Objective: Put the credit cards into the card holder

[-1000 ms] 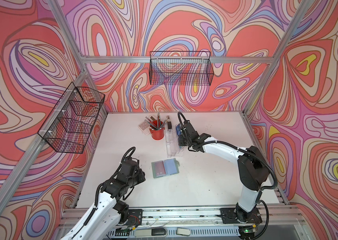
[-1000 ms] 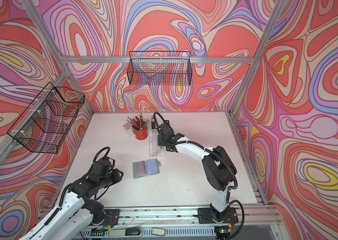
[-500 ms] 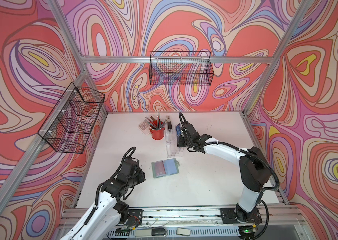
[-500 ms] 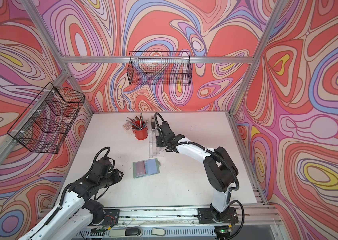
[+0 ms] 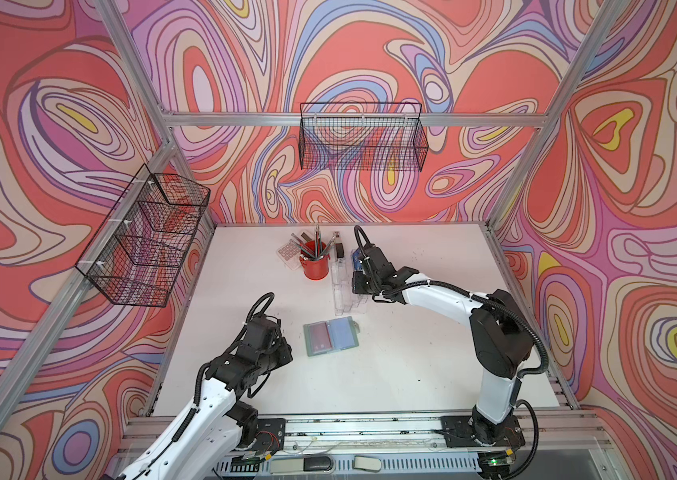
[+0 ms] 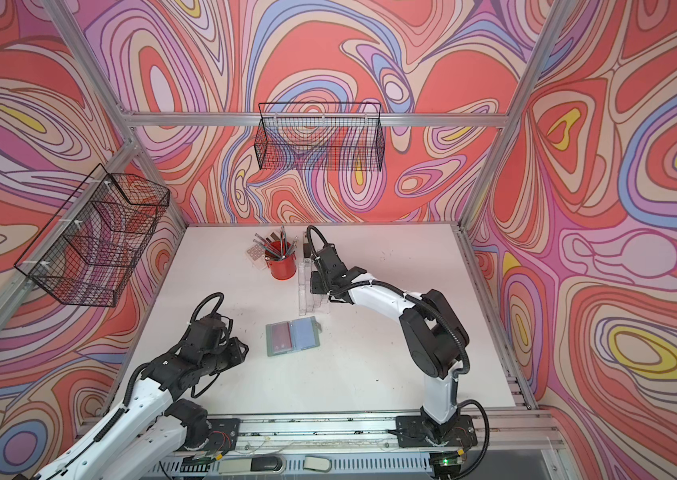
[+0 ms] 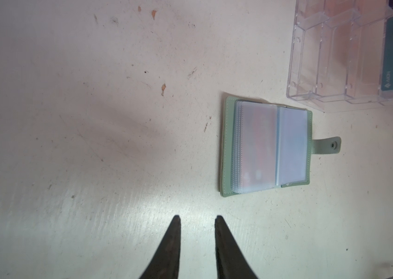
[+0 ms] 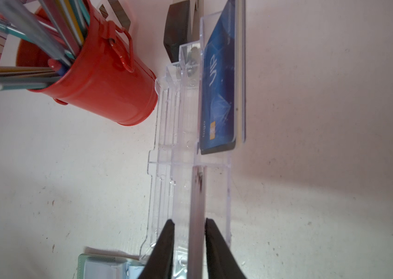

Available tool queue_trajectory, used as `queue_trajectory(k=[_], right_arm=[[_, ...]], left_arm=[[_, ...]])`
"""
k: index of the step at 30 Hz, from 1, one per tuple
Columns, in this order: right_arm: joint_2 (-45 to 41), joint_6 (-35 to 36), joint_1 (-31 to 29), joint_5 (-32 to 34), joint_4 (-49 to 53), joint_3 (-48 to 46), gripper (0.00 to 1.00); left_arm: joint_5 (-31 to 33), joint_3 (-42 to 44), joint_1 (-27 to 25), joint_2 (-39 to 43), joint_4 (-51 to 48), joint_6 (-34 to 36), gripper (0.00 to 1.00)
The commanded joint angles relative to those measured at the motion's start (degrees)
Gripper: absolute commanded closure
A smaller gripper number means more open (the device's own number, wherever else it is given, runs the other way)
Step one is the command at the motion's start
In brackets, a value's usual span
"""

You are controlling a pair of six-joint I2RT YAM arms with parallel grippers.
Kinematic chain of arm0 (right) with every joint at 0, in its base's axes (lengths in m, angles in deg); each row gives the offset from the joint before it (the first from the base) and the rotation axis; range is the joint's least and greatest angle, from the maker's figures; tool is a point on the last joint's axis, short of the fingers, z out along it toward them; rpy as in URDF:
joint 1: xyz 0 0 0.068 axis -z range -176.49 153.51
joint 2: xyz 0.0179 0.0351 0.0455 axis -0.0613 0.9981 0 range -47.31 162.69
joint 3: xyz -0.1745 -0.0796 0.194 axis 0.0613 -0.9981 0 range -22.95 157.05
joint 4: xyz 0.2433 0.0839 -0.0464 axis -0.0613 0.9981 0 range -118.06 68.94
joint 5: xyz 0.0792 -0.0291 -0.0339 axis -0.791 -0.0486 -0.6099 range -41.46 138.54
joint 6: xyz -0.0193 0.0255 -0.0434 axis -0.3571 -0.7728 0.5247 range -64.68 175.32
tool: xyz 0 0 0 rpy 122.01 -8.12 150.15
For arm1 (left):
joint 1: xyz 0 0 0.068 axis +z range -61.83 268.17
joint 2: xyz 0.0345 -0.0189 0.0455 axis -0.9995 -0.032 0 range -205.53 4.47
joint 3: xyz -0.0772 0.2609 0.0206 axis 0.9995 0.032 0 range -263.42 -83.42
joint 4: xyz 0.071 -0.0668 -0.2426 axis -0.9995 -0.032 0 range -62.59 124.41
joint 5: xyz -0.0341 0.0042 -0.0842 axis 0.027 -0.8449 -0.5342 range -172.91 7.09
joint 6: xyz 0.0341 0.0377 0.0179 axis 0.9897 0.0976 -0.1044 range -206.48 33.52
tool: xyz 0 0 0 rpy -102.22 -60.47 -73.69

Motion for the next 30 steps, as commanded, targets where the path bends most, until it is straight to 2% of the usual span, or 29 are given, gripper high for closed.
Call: queue_trajectory(k=[1,9,30], right_arm=[[-1.9,-0.7,0.0,-0.4,0.2,0.3,0.76],[-4.2,-0.9,0.0,-4.3,-1.6,-1.2,0.74],[-6.6,-1.2,0.0,-2.3,-1.1,-2.2,0.79]], left_arm=[[-0.1,-0.7,0.0,-0.4,0.8,0.8,0.72],[-0.4,-0.5,0.0,0.6,0.4,0.6,0.73],[-0.4,-0.4,0.0,1.0,0.4,0.5,0.73]])
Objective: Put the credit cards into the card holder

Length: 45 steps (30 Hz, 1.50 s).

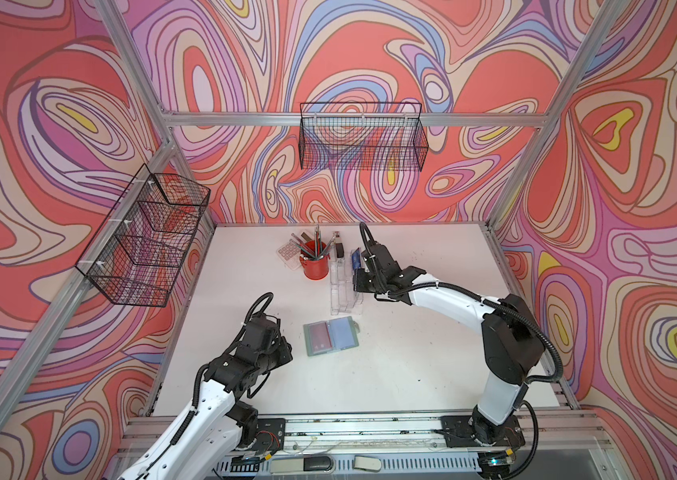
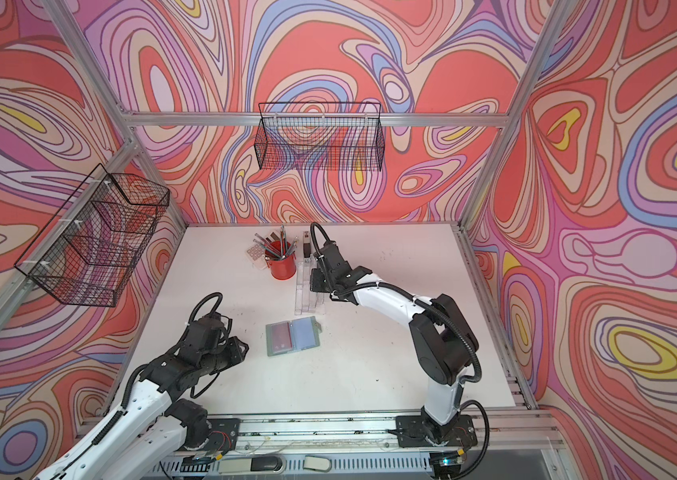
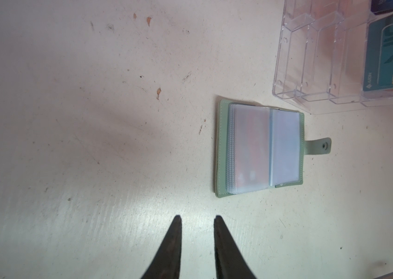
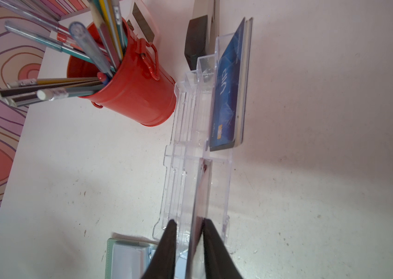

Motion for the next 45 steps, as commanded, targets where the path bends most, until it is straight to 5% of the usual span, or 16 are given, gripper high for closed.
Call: queue_trajectory(k=[1,27,35,45], right_arm=[[-2.3,0.0,0.0,0.8,-0.5,-0.8,0.79],[-4.4,0.2,0.0,2.0,0.0,-1.7,0.88],[-6.9,-0.6,0.1,7.8,0.7,-5.5,0.68],[-3.1,-1.5,0.5,0.7,-3.6,-5.4,0.69]], left_arm=[[-0.1,-0.4,0.0,-0.4,0.1,0.5,0.73],[-0.2,-0.2,0.0,-0.3,0.1,0.2,0.74],[-3.8,0.6,0.0,-0.6,3.4,1.4,0.74],[-4.9,0.8,-0.1,-1.8,4.9,1.7,0.76]])
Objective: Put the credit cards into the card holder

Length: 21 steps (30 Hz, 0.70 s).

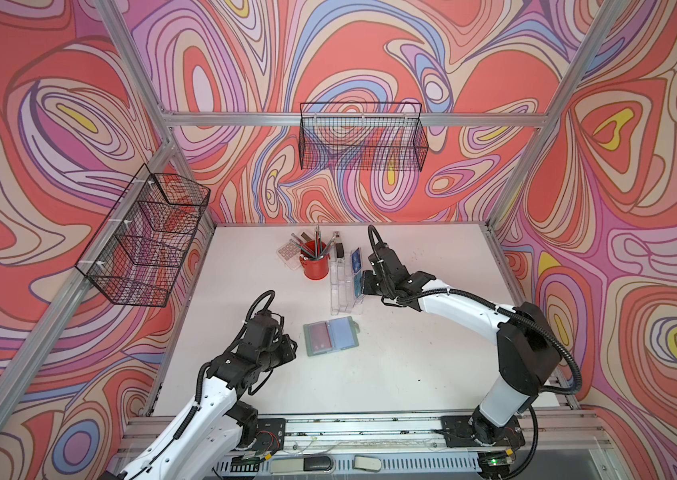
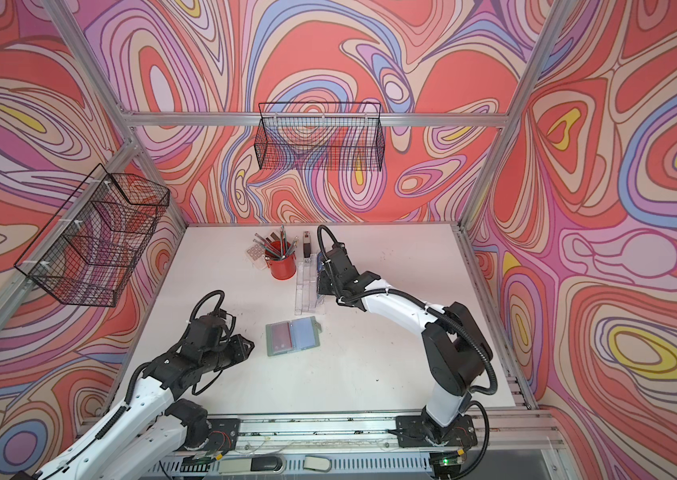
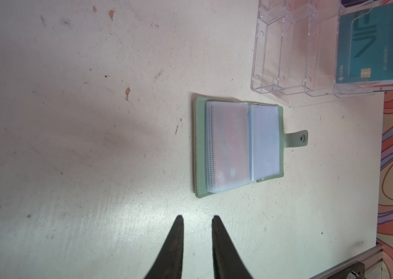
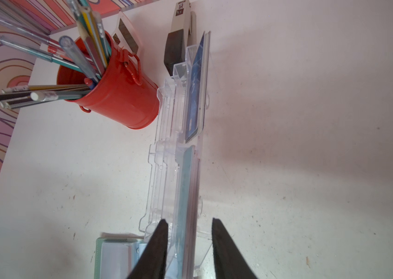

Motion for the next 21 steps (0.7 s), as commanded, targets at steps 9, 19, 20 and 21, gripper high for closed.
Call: queue_trajectory(k=[9,19,20,21], right_arm=[[4.4,-1.3,0.4,-4.3,-2.2,2.1,0.72],[3.7,-1.4,0.3,-5.0,-2.1,2.8,0.78],[3.7,-1.4,0.3,-5.1,-2.1,2.9,0.79],[3.7,-1.5,0.3,-5.1,-2.0,2.9,0.79]], left_arm=[[0.4,0.2,0.0,0.2,-0.2,1.1,0.76],[0.8,0.3,0.0,-0.1,-0.2,1.0,0.76],[0.8,0.4,0.0,-0.1,-0.3,1.0,0.76],[0.9,0.3,0.0,0.0,-0.2,0.9,0.76]])
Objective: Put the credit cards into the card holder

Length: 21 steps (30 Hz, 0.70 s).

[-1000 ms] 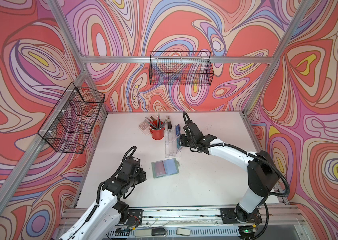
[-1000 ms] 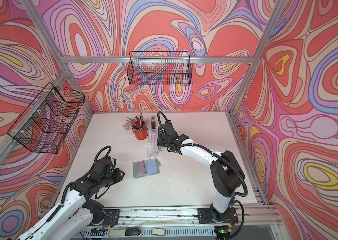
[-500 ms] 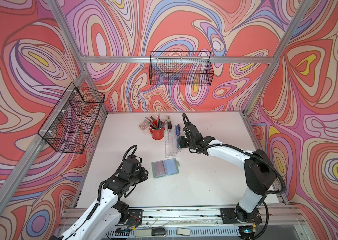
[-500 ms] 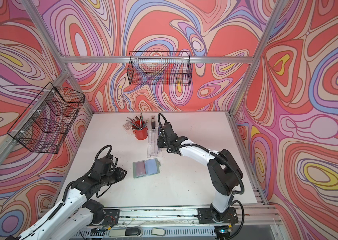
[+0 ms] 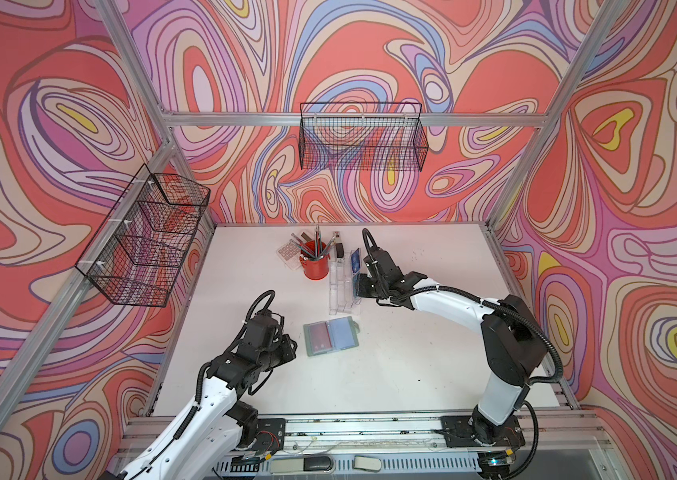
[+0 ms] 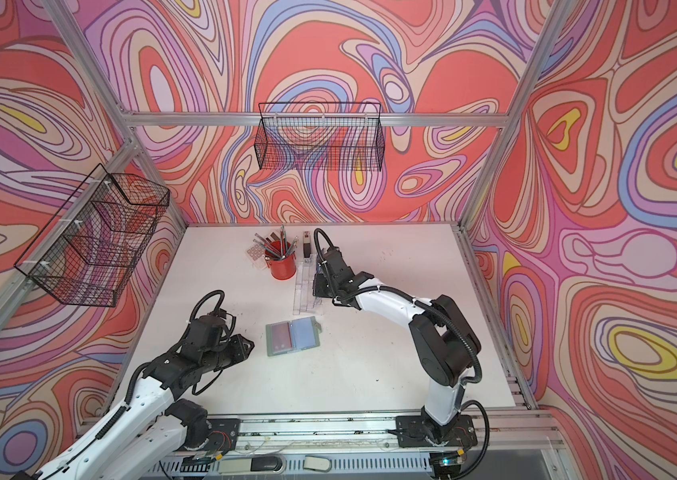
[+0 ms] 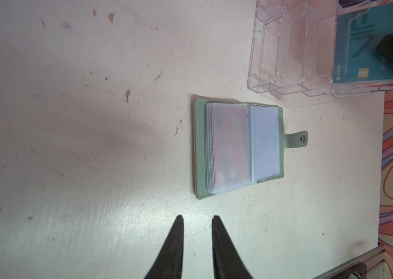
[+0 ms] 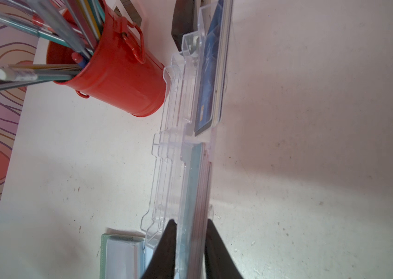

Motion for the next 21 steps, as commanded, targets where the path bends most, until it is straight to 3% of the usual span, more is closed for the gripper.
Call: queue_trajectory(k=[1,21], right_arm=[[-0.7,-0.3,0.1,-0.6,-0.5,1.8,0.79],[4.8,-0.9,0.0,-1.4,-0.5,4.9,0.74]], left_arm=[[0.9,0.2,0.0,0.0,-0.5,0.5,0.76],[1.1,0.2,0.0,0.3,-0.7,0.5,0.76]])
